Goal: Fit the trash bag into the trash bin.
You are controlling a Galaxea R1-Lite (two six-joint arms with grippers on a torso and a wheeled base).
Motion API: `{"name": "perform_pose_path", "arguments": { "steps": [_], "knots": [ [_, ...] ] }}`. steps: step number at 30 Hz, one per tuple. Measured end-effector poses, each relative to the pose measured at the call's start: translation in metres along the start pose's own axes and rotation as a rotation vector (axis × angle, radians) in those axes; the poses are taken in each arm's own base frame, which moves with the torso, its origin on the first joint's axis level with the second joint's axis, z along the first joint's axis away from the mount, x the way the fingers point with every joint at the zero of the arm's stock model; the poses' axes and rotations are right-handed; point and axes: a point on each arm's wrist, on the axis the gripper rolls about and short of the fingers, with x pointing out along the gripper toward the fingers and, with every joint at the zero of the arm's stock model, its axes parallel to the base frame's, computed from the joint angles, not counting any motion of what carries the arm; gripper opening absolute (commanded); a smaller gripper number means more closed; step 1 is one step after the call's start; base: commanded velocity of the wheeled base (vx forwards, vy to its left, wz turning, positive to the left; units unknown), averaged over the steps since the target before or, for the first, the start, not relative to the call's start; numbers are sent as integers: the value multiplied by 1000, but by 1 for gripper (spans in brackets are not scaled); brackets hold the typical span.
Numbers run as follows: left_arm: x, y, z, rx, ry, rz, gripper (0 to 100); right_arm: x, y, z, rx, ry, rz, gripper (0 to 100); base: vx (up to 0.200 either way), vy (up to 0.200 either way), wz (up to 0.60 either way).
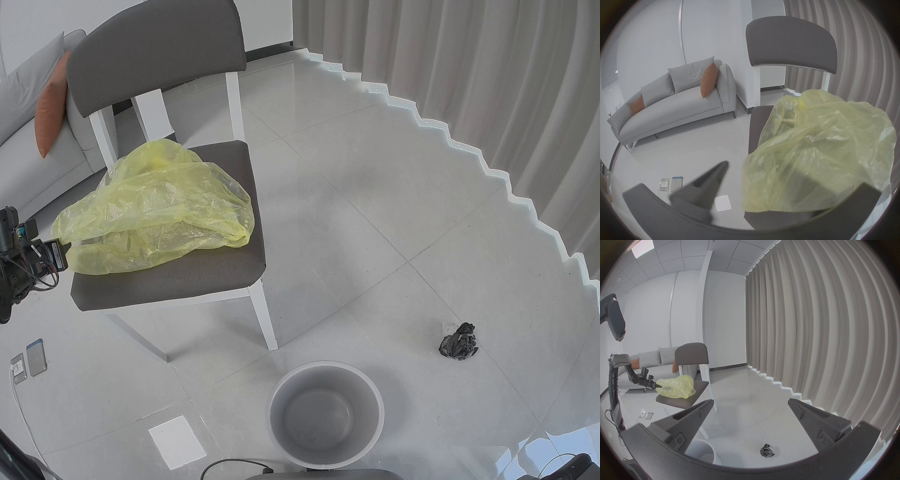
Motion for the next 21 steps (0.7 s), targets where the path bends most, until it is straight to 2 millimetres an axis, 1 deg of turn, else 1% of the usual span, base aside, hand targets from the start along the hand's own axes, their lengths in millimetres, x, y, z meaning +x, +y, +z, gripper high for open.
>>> {"name": "perform_pose_path", "arguments": {
  "steps": [3,7,9,12,16,18,21],
  "knots": [
    [1,1,0,-2,0,-1,0,0,0,2,0,-6,0,100,0,0,0],
    [0,0,2,-3,-9,-36,0,0,0,12,1,-31,0,100,0,0,0],
    [-3,-1,6,1,-24,-49,0,1,0,17,6,-42,2,100,0,0,0],
    [-14,-8,13,11,-54,-79,0,3,0,23,9,-52,7,100,0,0,0],
    [-37,-24,25,36,-110,-145,0,9,-1,32,11,-54,38,100,0,0,0],
    [-52,-34,32,52,-140,-186,0,14,-1,36,11,-52,63,100,0,0,0],
    [-80,-55,41,89,-155,-275,0,24,-1,42,13,-39,106,100,0,0,0]
  ]
}}
